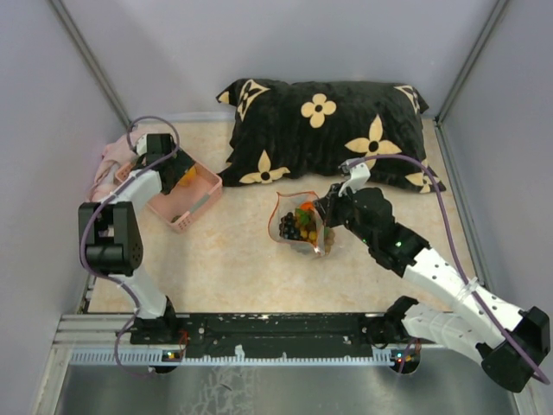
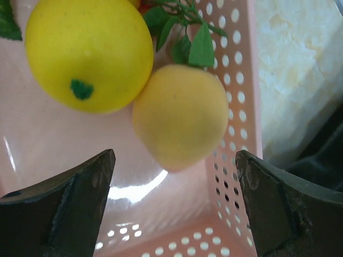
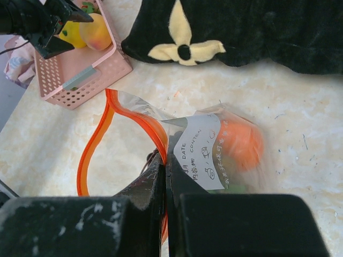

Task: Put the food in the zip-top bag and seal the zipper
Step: Pick up the fake fruit from the bin.

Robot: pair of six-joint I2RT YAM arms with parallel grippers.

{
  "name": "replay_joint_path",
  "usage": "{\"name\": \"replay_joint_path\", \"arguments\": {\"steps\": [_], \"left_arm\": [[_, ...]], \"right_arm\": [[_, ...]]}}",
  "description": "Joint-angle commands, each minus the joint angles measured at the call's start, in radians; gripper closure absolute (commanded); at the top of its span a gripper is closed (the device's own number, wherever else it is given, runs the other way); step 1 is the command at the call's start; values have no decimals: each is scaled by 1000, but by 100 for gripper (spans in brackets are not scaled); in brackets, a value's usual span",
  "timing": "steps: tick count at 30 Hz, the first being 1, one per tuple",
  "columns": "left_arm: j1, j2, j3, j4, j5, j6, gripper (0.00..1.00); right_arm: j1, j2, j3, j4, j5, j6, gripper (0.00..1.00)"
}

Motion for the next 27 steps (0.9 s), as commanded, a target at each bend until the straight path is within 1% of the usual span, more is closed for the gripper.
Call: {"name": "replay_joint_path", "arguments": {"steps": [1,4,9,13,17,21,25,27], "left_arm": [[29,102,95,6,25,-6,1],[32,161,157,-7,12,28,1],[40,242,213,-6,6,67,1],[45,280,224,-4,39,89,1],[45,294,222,-3,41,128,4],[44,264,202,-3,55,155,11],[45,206,156,24,54,175,23],[43,178,136,27,50,181,27]], "right_arm": [[4,23,44,27,25,-34,100],[4,38,49,29,19,-37,100],[4,57,50,39,12,-39,100],[4,66,57,34,8,-38,100],[4,62,50,38,7,-31,100],[4,56,37,35,11,-25,100],[4,50,23,44,14,-16,100],[4,48,21,49,14,-15,100]]}}
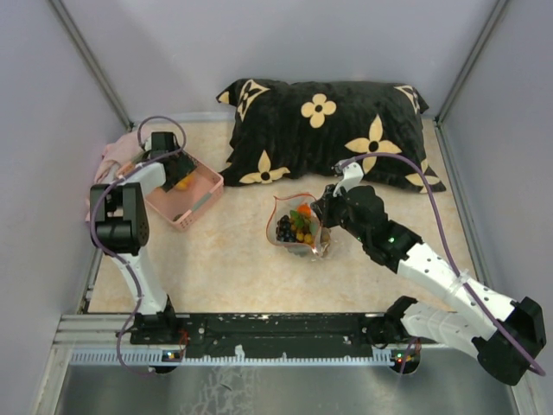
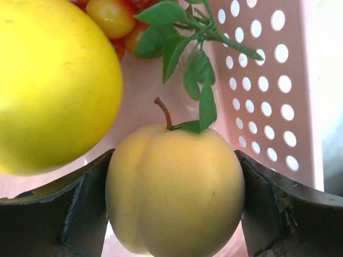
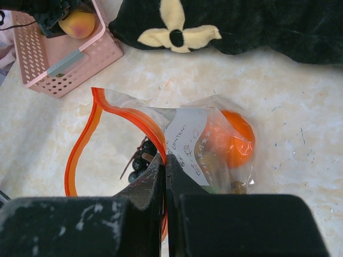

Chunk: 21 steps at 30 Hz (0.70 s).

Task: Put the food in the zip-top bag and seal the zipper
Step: Pick up the fake fruit from the bin.

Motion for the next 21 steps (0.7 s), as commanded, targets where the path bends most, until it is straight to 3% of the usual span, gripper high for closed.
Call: {"name": "replay_joint_path", "arguments": {"steps": [1,5,14,21], "left_arm": [[5,-97,-41,21,4,35,29],[4,-165,-68,-18,13,10,35],[-13,-446,-300,19,131,-65,35],[-57,-628,-363,-9,266,-31,35]], "right_arm": [[4,-16,18,49,14,6,100],[4,-17,23,50,19,6,100],[4,-12,35,53,20,5,100],[4,-13,50,42,17,6,100]]}}
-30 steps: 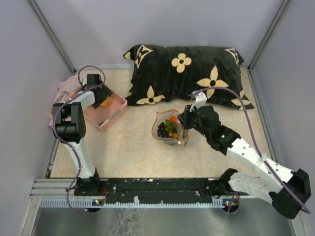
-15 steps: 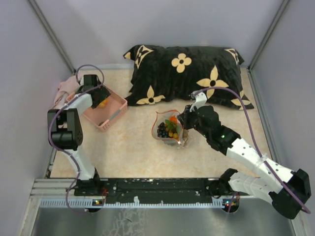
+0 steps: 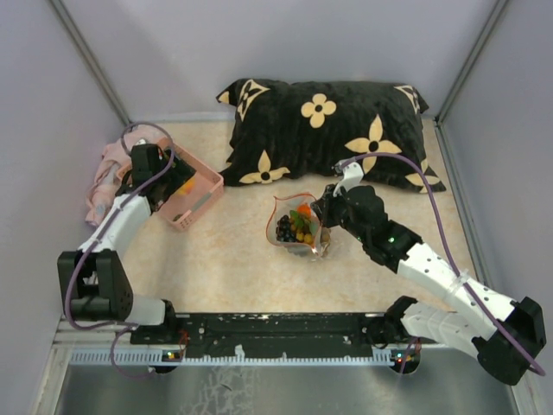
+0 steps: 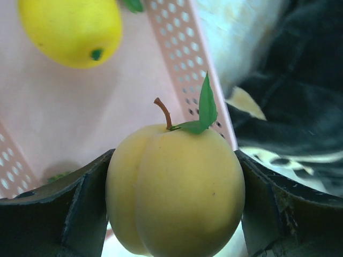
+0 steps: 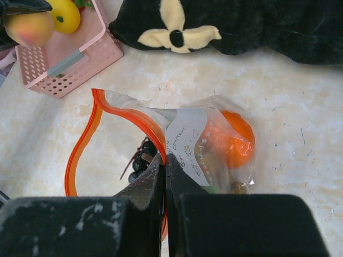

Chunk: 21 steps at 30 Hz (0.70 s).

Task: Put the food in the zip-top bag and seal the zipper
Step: Pick up the fake fruit from the bin.

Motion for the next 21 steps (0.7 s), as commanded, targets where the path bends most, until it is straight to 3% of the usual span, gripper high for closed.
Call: {"name": "replay_joint_path", "arguments": {"steps": [1,10,21], "left_arm": [[-40,-119,-26,-14,113,29,35],[-167,-370,-116,-55,233,119,35],[-406,-475,-159,-33,331,121,37]], "right_arm": [[4,-13,51,40,17,6,100],[4,-12,59,33,5,14,100],[4,-14,73,19,-13,35,100]]}}
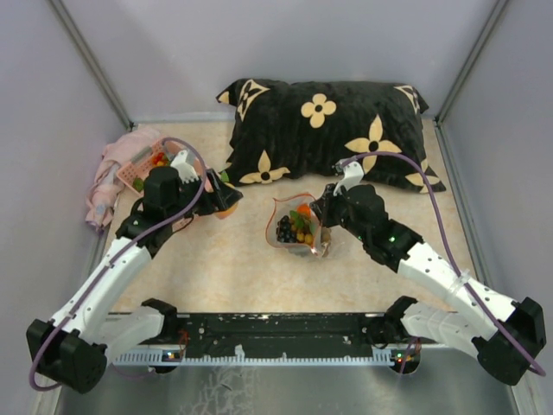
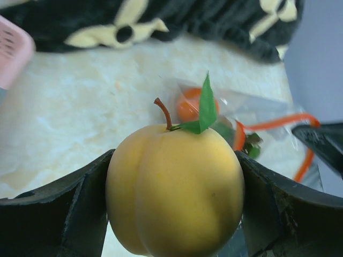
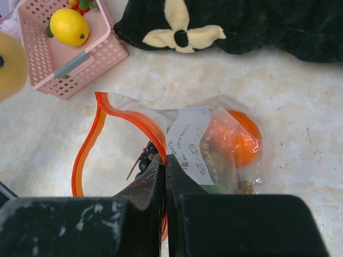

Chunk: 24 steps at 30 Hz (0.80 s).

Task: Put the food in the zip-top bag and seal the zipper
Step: Pick up the fake fruit from the bin, then place the fake fruit in the zipper food storage bag.

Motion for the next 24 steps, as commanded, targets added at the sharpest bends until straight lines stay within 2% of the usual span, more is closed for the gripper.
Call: {"name": "replay_joint_path", "arguments": {"steps": [1,5,11,18,24], "left_arm": [[-82,-48,-48,49,90,12,37],[-148,-54,-78,121,167,2,37],[-277,-24,-76,209,180,21,38],[-402,90,-40,336,160,39,38],[-469,188,-27,447,104,120,37]], "right_arm": [[4,-12,61,31,-3,16,100],[4,-6,63,32,-13,25,100],[4,-4,60,33,-26,39,100],[4,-5,61,32,-39,46,100],[4,-10,62,30,-52,49,100]]}}
